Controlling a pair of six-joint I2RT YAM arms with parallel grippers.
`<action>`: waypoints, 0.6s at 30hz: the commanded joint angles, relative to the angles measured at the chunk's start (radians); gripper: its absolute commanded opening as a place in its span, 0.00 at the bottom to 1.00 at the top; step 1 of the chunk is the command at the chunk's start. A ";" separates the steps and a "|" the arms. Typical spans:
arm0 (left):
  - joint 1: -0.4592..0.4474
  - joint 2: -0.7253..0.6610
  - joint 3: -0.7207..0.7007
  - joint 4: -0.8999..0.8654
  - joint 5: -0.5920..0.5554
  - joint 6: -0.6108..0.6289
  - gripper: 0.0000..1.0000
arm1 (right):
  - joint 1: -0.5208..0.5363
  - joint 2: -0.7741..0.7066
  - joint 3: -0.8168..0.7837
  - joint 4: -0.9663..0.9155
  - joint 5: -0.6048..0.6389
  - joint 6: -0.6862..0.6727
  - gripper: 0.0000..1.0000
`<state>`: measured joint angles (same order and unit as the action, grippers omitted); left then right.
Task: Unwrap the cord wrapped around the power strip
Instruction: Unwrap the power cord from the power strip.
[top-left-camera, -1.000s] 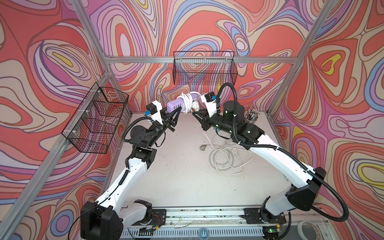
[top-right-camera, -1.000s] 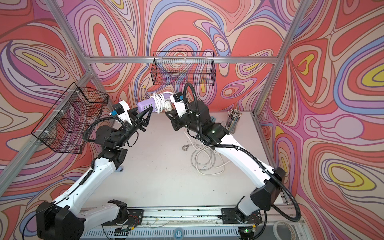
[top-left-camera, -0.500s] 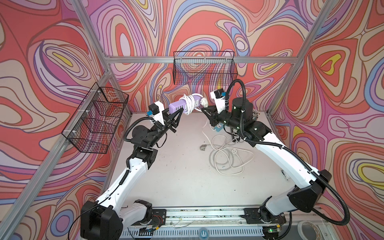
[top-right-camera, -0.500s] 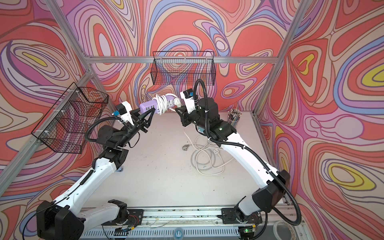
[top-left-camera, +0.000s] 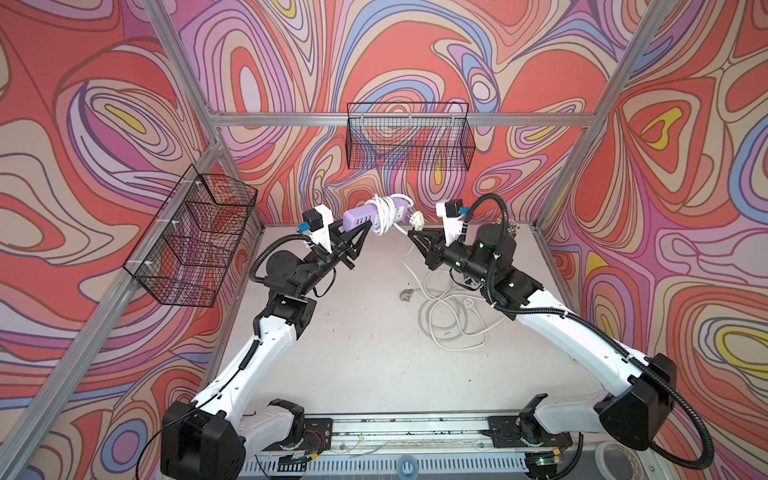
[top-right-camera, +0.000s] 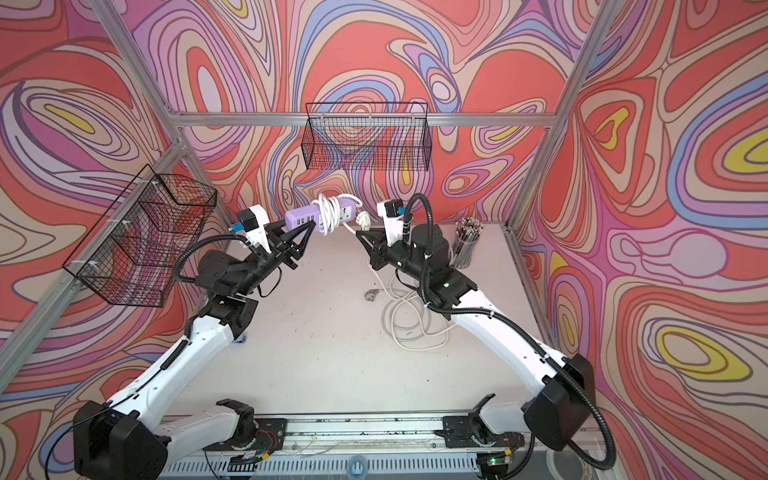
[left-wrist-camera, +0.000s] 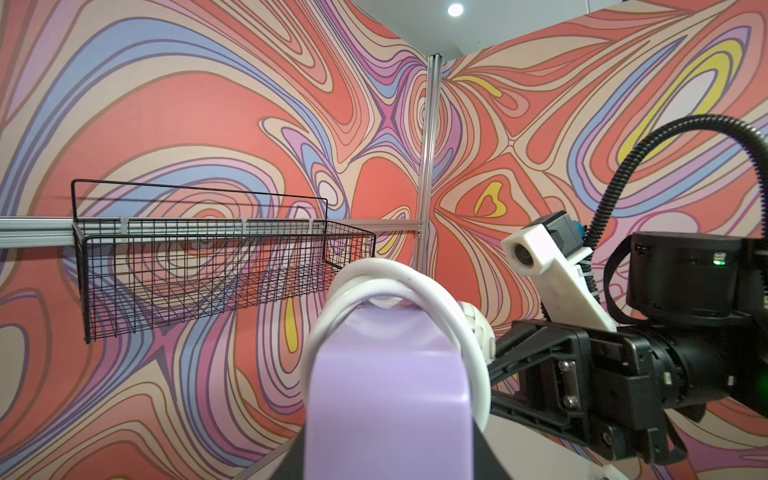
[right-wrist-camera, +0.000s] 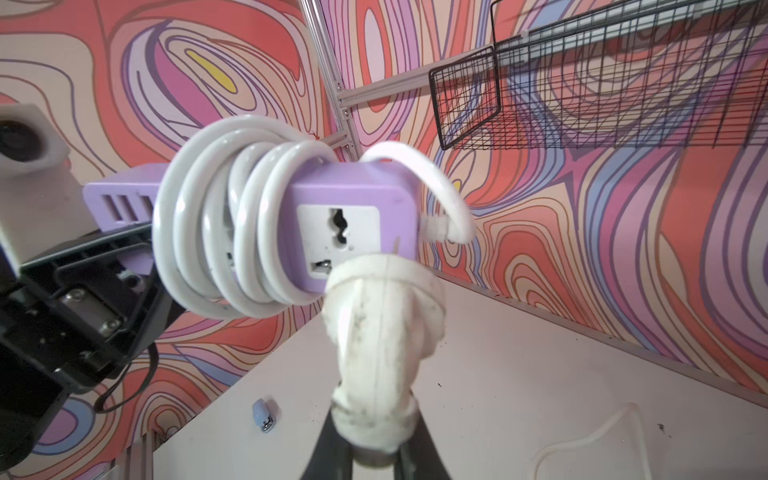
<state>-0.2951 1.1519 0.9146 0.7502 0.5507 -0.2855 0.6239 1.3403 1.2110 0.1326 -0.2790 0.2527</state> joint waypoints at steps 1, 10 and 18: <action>0.026 -0.024 0.006 0.093 -0.102 0.032 0.00 | 0.046 -0.029 -0.013 0.147 -0.082 -0.007 0.04; 0.030 -0.033 0.009 0.100 -0.097 0.025 0.00 | 0.077 -0.048 -0.005 0.065 -0.084 -0.106 0.98; 0.032 -0.039 0.018 0.110 -0.061 -0.002 0.00 | -0.005 -0.079 0.063 -0.084 -0.093 -0.181 0.98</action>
<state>-0.2672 1.1515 0.9134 0.7521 0.4717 -0.2749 0.6708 1.2804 1.2381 0.1005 -0.3489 0.1074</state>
